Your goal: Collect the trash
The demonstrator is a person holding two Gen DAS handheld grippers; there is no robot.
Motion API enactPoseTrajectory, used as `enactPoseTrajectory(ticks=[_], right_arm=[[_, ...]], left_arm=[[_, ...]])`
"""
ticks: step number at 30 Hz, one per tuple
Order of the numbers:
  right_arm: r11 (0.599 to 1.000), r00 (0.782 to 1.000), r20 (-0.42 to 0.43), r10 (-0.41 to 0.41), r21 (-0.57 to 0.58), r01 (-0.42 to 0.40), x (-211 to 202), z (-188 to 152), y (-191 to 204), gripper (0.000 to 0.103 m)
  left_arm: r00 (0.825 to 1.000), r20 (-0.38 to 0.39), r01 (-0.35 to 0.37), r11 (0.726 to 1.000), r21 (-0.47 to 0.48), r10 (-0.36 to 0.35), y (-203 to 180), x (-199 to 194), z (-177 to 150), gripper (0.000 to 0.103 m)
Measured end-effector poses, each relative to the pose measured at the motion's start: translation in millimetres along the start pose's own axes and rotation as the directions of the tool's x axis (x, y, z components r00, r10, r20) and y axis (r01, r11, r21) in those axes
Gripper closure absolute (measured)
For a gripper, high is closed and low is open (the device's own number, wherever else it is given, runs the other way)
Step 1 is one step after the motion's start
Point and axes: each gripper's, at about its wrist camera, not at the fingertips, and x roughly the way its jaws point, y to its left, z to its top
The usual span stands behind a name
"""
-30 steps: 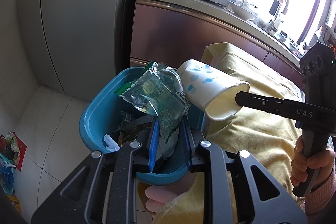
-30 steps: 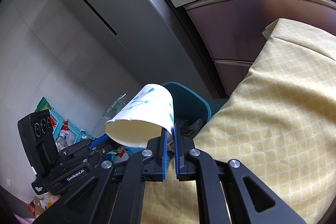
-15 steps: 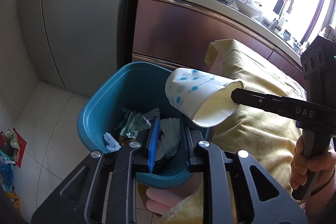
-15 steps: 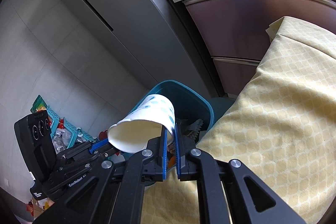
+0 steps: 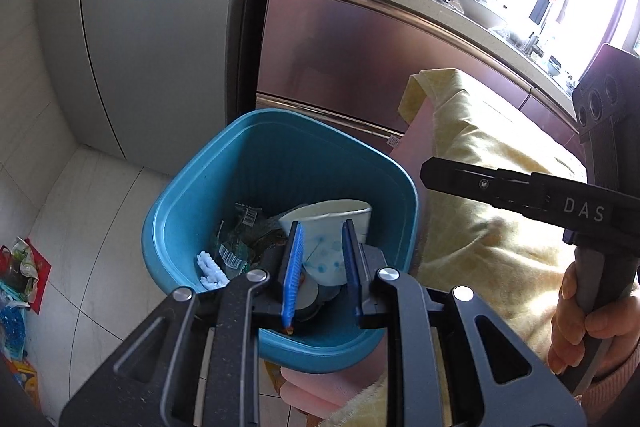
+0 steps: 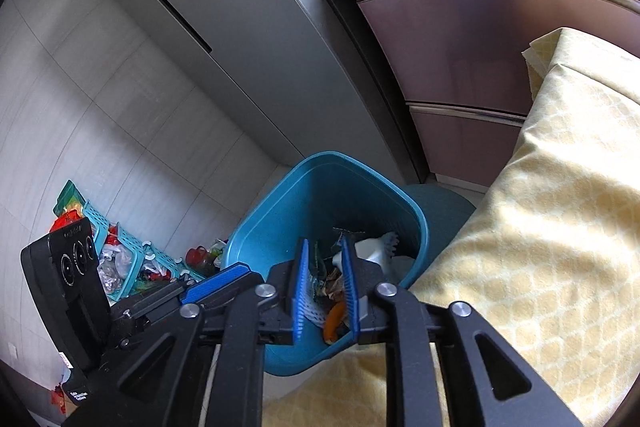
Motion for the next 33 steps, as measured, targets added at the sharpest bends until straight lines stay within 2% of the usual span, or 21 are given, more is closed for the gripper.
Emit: enactPoseTrajectory(ticks=[6,11,16,18,20,24,25,26,29,33], right_arm=[[1.0,1.0,-0.002,0.006,-0.003,-0.006,-5,-5,-3,0.083],[0.999,0.999,0.032,0.002,-0.036,0.0,-22,-10,-5,0.068],[0.997,0.995,0.097,-0.013,-0.08,0.021,-52,-20,-4,0.055],[0.995,0.991,0.129,-0.028,-0.097,0.04,-67,-26,-2,0.05],[0.992,0.985,0.167,-0.041,-0.115,0.061,-82,-32,-1,0.046],[0.983,0.961,0.258,-0.095,-0.127,0.131,-113,-48,-1,0.021],[0.981,0.953,0.279,-0.114,-0.12,0.153,-120,-53,-3,0.013],[0.978,0.945,0.3,-0.132,-0.114,0.173,-127,-58,-4,0.01],[0.972,0.922,0.346,-0.173,-0.093,0.217,-145,-73,-7,0.009],[0.951,0.876,0.417,-0.244,-0.075,0.3,-172,-94,-11,0.007]], left_arm=[[1.0,0.012,0.004,1.0,-0.003,-0.004,3,-4,-4,0.081],[0.998,0.055,-0.002,1.0,0.024,0.001,-4,-20,-6,0.073],[0.992,0.124,-0.018,0.998,0.06,0.011,-17,-46,-11,0.054],[0.989,0.15,-0.027,0.997,0.074,0.016,-22,-56,-14,0.041],[0.984,0.176,-0.025,0.995,0.093,0.008,-29,-67,-17,0.037],[0.97,0.244,-0.038,0.992,0.117,0.008,-44,-87,-28,0.006],[0.965,0.26,-0.042,0.992,0.122,0.009,-49,-92,-31,0.005],[0.962,0.271,-0.044,0.991,0.125,0.009,-52,-96,-33,0.006],[0.955,0.298,-0.048,0.991,0.123,0.009,-62,-106,-40,0.005],[0.941,0.34,-0.042,0.992,0.117,0.0,-74,-120,-48,0.005]])
